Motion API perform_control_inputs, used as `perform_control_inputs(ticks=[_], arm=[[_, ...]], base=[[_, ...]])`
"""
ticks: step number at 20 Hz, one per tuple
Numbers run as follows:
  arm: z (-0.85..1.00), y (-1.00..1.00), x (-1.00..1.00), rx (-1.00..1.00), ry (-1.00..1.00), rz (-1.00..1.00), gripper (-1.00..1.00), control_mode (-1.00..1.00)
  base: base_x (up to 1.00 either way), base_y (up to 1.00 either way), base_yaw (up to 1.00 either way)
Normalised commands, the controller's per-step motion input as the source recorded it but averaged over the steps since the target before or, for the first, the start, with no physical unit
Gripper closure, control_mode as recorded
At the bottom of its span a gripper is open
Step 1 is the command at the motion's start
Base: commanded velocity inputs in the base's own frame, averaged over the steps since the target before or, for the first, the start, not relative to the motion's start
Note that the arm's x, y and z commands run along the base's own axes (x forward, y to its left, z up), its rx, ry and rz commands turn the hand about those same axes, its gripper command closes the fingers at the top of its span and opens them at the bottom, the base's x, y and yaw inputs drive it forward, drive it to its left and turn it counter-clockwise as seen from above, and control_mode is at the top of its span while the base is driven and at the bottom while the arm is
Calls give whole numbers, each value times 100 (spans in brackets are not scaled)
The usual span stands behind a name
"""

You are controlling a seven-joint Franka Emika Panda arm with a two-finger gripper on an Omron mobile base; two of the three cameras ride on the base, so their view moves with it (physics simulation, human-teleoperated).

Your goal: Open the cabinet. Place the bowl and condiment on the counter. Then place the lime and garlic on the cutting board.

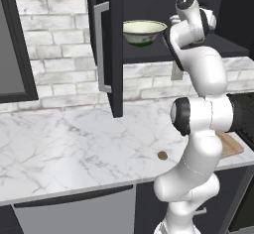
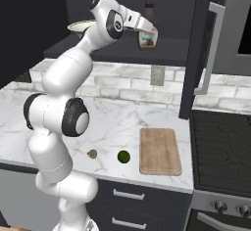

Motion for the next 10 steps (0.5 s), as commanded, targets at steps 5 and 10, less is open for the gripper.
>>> perform_control_inputs(ticks=[5, 10], arm=[[-13, -35, 0, 0, 0, 0, 100, -100], [-13, -25, 0, 0, 0, -1, 100, -100]], base=[[0, 0, 0], [0, 0, 0]])
